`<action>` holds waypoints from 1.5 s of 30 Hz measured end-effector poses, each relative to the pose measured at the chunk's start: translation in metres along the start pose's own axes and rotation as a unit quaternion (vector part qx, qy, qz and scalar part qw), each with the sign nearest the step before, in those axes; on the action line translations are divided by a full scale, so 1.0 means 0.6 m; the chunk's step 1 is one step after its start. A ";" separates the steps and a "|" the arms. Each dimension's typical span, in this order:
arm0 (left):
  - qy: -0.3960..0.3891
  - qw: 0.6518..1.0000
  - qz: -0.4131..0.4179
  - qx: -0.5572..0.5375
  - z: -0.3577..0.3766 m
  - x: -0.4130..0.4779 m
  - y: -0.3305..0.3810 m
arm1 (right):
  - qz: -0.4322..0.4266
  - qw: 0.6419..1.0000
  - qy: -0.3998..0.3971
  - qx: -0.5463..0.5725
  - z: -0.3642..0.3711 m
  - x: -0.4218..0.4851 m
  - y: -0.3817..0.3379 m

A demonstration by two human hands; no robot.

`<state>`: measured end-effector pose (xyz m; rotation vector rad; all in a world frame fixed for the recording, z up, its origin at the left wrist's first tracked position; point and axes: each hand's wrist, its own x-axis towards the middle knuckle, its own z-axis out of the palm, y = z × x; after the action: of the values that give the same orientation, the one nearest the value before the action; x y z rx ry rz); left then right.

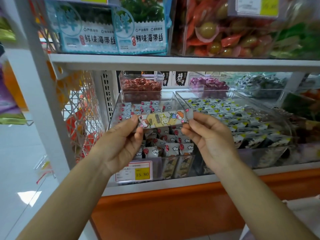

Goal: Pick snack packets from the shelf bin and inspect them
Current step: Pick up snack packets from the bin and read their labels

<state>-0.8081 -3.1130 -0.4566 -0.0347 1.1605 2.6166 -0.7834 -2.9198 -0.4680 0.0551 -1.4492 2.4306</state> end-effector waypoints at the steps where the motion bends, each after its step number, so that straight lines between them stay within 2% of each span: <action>1: -0.016 1.000 -0.016 -0.007 0.000 -0.002 0.001 | -0.014 1.000 0.010 -0.012 -0.001 0.001 0.000; 3: -0.053 0.998 -0.021 0.027 0.003 -0.007 0.002 | -0.039 0.998 0.037 -0.041 -0.003 0.003 0.000; 5: -0.071 0.991 0.018 0.110 0.007 -0.011 0.002 | -0.064 0.994 0.042 -0.077 -0.002 0.002 -0.002; 8: -0.066 0.953 0.117 0.272 0.011 -0.018 -0.001 | -0.116 0.979 0.019 -0.169 -0.002 -0.004 -0.001; 10: -0.066 0.930 0.151 0.329 0.012 -0.020 -0.003 | -0.131 0.965 0.019 -0.227 0.000 -0.006 0.001; 14: -0.083 0.928 0.118 0.344 0.012 -0.019 -0.006 | -0.140 0.961 -0.004 -0.238 0.002 -0.001 0.006; 18: -0.065 0.905 0.154 0.391 0.012 -0.018 -0.008 | -0.138 0.954 -0.032 -0.265 0.004 0.000 0.011; 27: -0.098 0.859 0.189 0.466 0.008 -0.020 -0.002 | -0.115 0.958 -0.010 -0.262 0.001 0.004 0.005; 34: -0.086 0.804 0.224 0.544 0.008 -0.017 -0.006 | -0.136 0.947 0.023 -0.292 -0.001 0.007 0.000; 40: -0.050 0.815 0.212 0.537 0.014 -0.016 -0.008 | -0.209 0.896 -0.048 -0.389 0.004 -0.005 -0.002; 43: -0.048 0.830 0.199 0.518 0.016 -0.016 -0.001 | -0.211 0.897 -0.070 -0.382 0.005 -0.005 -0.003; 45: -0.050 0.824 0.203 0.526 0.015 -0.019 0.006 | -0.205 0.899 -0.087 -0.377 0.005 -0.005 -0.004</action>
<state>-0.7973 -3.1111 -0.4464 0.6139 2.5937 1.8201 -0.7803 -2.9217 -0.4651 0.3662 -2.1066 1.4473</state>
